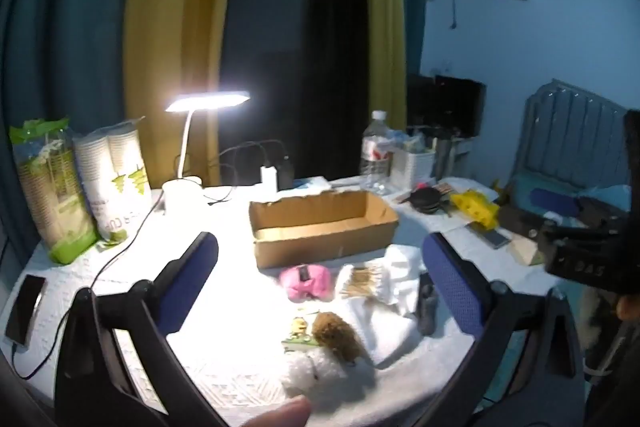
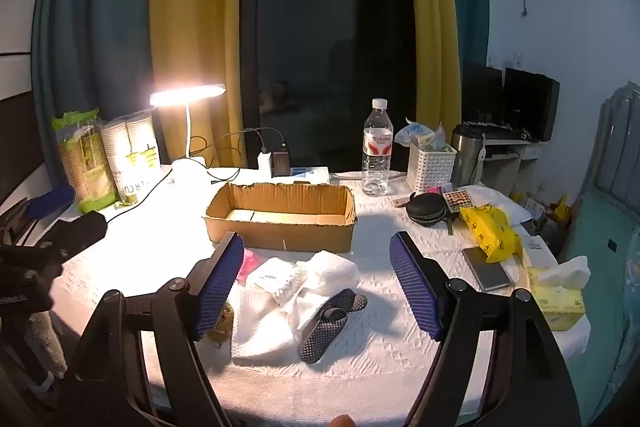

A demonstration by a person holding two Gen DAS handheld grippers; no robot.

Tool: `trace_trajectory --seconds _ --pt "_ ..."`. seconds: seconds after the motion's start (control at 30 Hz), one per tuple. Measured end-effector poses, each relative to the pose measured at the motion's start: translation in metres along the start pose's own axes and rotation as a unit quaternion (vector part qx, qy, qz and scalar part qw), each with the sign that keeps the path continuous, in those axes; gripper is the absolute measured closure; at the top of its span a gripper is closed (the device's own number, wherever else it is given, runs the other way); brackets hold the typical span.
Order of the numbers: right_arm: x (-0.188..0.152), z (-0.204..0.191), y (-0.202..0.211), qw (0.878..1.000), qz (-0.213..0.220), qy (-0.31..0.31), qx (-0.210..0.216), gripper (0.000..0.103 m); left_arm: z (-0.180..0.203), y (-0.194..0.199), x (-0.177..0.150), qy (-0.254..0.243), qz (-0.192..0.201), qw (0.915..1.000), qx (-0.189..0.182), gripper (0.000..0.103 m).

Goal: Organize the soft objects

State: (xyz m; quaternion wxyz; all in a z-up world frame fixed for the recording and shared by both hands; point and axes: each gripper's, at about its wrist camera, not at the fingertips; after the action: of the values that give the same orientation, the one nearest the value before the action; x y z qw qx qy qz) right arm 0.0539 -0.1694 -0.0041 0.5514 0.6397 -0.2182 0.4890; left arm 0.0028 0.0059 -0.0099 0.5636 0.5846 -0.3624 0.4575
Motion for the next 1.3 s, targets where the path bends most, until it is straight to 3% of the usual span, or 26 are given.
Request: trace_trajectory --seconds 0.03,0.23,1.3 --pt "0.000 0.001 -0.001 1.000 -0.009 -0.005 0.005 0.025 0.006 -0.008 0.002 -0.003 -0.016 0.9999 0.004 0.001" --pt "-0.001 0.001 -0.004 1.000 -0.005 -0.005 0.006 0.025 0.014 -0.018 -0.003 -0.008 -0.024 0.9996 0.006 0.001" --pt "-0.004 0.008 -0.028 1.000 -0.026 -0.011 0.010 0.025 0.018 -0.039 -0.002 -0.014 -0.024 0.9996 0.001 0.001"
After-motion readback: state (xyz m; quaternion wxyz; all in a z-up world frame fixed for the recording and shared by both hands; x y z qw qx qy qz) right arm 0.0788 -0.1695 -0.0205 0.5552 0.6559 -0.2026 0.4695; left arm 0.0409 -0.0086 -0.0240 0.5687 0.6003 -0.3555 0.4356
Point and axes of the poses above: each gripper's, at about its wrist camera, not at the fingertips, and y roughly against the way its jaws point, z to its right, x to its top, and after that the axes turned 7 degrees about x, right-handed
